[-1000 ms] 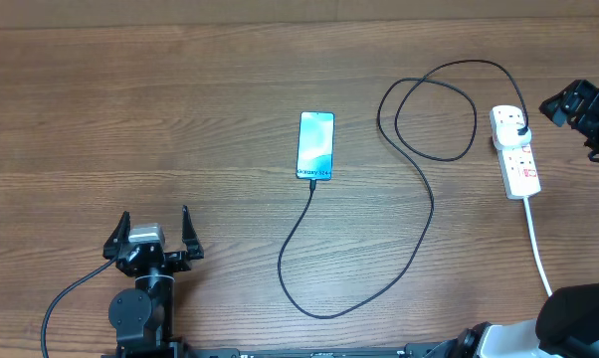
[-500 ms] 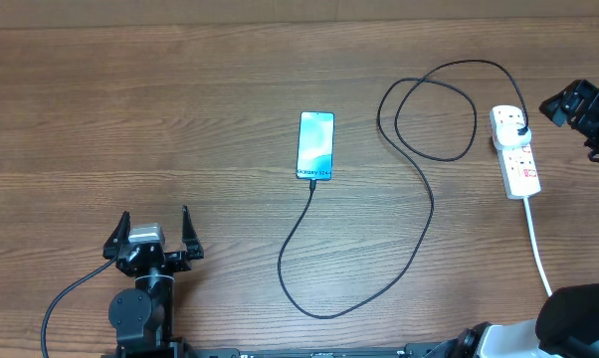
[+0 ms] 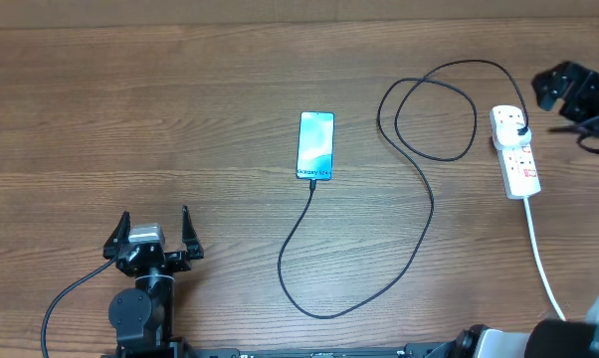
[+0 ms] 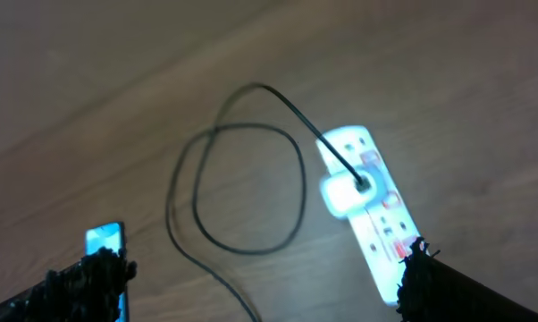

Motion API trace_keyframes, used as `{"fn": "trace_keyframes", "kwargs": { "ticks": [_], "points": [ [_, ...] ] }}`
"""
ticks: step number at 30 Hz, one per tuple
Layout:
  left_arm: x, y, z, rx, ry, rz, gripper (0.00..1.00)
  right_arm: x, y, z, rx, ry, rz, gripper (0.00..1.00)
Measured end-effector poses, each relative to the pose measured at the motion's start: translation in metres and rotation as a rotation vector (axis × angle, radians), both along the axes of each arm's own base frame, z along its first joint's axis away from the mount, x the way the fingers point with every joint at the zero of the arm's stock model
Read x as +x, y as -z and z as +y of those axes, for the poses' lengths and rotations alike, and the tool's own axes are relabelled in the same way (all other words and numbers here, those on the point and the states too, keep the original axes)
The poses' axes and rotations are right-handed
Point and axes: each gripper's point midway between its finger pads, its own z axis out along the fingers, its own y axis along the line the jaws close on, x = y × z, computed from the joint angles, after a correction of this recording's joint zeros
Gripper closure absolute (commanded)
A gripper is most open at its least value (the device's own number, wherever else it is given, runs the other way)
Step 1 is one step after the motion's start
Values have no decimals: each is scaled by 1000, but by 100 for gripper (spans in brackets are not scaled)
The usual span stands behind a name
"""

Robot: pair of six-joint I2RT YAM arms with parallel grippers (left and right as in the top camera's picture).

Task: Plug charger to phone and switch on socket

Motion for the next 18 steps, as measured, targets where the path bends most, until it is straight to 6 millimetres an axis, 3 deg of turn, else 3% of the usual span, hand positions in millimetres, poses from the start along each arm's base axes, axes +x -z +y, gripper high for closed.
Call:
{"fn": "trace_keyframes", "kwargs": {
  "ticks": [9, 18],
  "points": [
    [0, 0, 0, 0, 0, 0, 0, 18, -26, 45, -91, -125, -240, 0],
    [0, 0, 0, 0, 0, -1, 0, 18, -10, 80, -140, -209, -426, 0]
  ]
}}
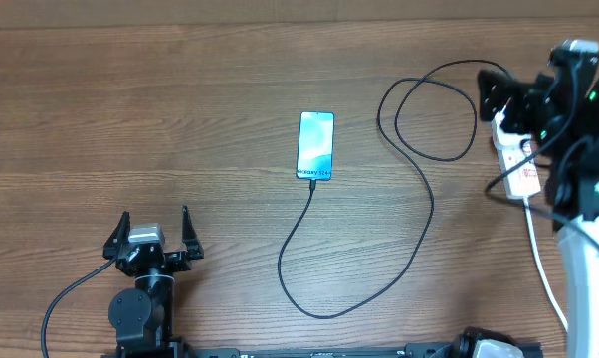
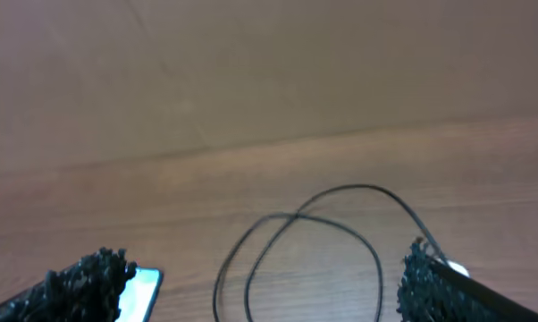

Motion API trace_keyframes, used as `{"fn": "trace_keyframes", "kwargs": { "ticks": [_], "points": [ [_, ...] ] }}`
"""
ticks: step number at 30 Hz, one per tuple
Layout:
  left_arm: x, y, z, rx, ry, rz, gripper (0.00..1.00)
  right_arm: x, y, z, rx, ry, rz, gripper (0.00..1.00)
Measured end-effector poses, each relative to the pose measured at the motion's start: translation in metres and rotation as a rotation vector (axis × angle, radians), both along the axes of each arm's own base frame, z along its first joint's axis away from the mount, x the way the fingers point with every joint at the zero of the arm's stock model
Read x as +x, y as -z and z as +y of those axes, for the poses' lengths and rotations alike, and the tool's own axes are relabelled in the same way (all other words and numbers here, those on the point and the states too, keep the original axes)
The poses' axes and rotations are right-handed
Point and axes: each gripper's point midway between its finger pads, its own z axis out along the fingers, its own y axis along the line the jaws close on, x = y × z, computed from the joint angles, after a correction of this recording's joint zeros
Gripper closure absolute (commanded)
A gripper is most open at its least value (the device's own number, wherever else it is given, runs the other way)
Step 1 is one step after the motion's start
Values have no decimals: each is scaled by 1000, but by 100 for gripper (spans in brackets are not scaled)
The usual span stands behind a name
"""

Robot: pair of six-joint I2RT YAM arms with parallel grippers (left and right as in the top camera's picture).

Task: Plug charger to phone and switch on socket

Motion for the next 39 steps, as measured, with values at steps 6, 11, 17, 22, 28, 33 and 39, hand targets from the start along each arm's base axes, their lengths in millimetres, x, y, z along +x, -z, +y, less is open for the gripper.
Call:
{"fn": "trace_keyframes", "kwargs": {
  "ticks": [6, 11, 17, 22, 28, 33, 39],
  "points": [
    [0, 0, 0, 0, 0, 0, 0, -19, 6, 14, -19, -42, -136, 0],
    [0, 0, -1, 0, 3, 0, 0, -43, 18, 22, -38, -57, -230, 0],
    [0, 0, -1, 0, 3, 0, 0, -75, 41, 30, -48, -57, -321, 0],
    [0, 0, -1, 0, 3, 0, 0, -100, 71, 36, -45, -60, -360, 0],
    [0, 0, -1, 0, 3, 0, 0, -121, 96, 44, -50, -71, -391, 0],
    [0, 0, -1, 0, 3, 0, 0, -134, 111, 44, -56, -57, -426, 0],
    [0, 0, -1, 0, 3, 0, 0, -140, 123, 41, -30, -9, -398, 0]
  ]
}}
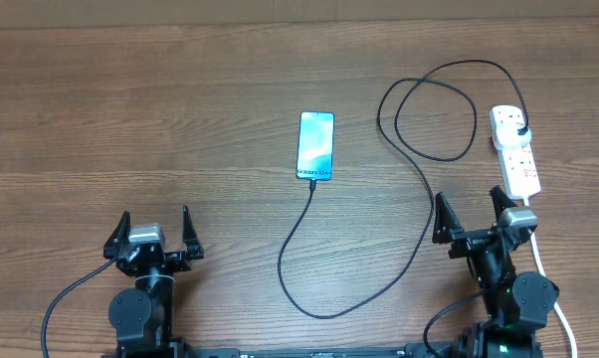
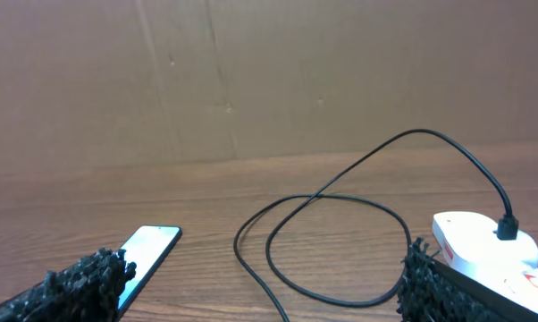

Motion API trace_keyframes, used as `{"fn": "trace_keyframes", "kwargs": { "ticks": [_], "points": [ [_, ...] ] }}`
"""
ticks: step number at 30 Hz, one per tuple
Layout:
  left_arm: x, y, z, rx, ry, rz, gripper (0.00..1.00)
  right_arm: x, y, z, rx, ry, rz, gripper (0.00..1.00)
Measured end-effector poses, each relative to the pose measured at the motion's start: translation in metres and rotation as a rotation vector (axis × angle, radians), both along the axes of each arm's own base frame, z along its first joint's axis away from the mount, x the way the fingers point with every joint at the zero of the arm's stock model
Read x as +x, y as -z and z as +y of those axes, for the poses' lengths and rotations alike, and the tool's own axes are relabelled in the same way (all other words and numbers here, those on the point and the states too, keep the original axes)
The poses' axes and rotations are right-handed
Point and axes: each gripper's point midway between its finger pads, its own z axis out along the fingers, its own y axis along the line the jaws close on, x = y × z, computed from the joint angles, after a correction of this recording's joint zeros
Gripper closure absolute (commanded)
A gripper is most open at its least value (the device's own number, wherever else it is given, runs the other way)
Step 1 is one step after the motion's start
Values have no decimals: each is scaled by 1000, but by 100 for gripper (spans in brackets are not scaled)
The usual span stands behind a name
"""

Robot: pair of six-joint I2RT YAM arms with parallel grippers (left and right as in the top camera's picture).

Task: Plug charger to phone and switch on socket

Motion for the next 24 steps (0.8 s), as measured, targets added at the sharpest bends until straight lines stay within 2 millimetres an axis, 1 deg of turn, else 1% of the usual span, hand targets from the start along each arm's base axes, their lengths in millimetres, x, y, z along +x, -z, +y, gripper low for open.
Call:
{"fn": "trace_keyframes", "kwargs": {
  "ticks": [6, 9, 16, 24],
  "points": [
    [0, 0, 0, 0, 1, 0, 0, -6, 2, 5, 10, 21, 5, 0],
    [0, 0, 0, 0, 0, 0, 0, -10, 7, 7, 27, 36, 22, 0],
    [0, 0, 0, 0, 0, 0, 0, -11, 7, 1, 73, 81, 25, 0],
    [0, 0, 0, 0, 0, 0, 0, -11, 7, -1, 87, 96, 27, 0]
  ]
}}
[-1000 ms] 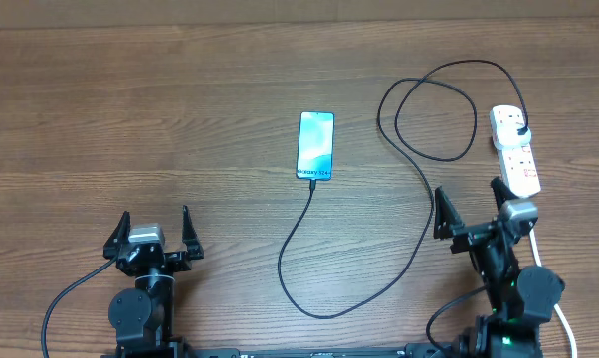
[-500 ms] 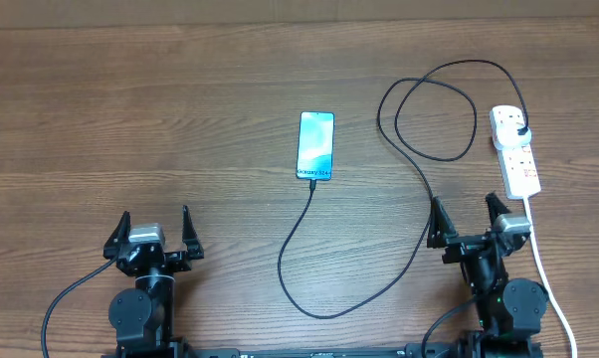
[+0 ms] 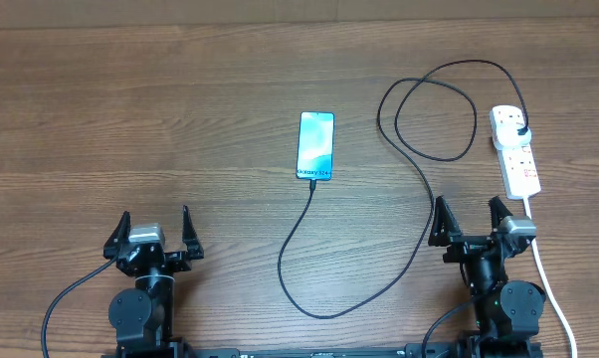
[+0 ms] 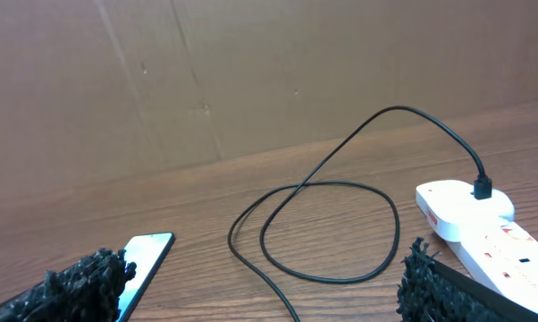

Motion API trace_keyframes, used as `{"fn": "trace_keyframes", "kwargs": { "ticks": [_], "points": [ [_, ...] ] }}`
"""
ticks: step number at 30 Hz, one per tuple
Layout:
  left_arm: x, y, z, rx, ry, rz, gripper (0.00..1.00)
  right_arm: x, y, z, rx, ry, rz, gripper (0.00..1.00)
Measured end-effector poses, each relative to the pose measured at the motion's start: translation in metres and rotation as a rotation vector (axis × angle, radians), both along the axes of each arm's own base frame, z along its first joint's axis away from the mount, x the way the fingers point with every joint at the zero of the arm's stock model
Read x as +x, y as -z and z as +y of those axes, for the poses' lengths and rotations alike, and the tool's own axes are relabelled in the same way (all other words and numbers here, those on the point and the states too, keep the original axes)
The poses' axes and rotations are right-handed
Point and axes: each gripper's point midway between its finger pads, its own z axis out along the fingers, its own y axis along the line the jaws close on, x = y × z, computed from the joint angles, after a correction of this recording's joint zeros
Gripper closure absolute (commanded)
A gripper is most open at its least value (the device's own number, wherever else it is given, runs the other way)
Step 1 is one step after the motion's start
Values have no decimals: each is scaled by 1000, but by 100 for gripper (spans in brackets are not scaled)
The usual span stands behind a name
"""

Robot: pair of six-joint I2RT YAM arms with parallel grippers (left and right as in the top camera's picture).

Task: Plug charger to phone and switch on socket

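Observation:
The phone lies screen-up and lit at the table's middle, also showing in the right wrist view as the phone. A black charger cable runs from its lower end, loops, and ends in a white plug on the white power strip; the strip sits at right. My right gripper rests open at the near right edge, nothing between its fingers. My left gripper stands open at the near left.
The strip's white lead trails toward the near edge just right of my right arm. A brown cardboard wall backs the far side of the wooden table.
The right gripper has shifted slightly at the near right edge, and its camera now sees more of the power strip. Phone, cable and strip lie as before.
First my right gripper hovered open at the far right by the power strip. Then the arm stood over the strip. Later it sat open at the near right edge, where it stays now. The phone stayed lit with the cable attached, and the left gripper never moved.

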Motion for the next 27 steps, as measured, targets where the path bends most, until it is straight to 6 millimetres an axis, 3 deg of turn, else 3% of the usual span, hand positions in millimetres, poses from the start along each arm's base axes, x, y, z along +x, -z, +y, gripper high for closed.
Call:
{"fn": "trace_keyframes", "kwargs": {
  "ticks": [27],
  "points": [
    [0, 0, 0, 0, 0, 0, 0, 0, 1, -2, -23, 14, 4, 0]
  ]
}}
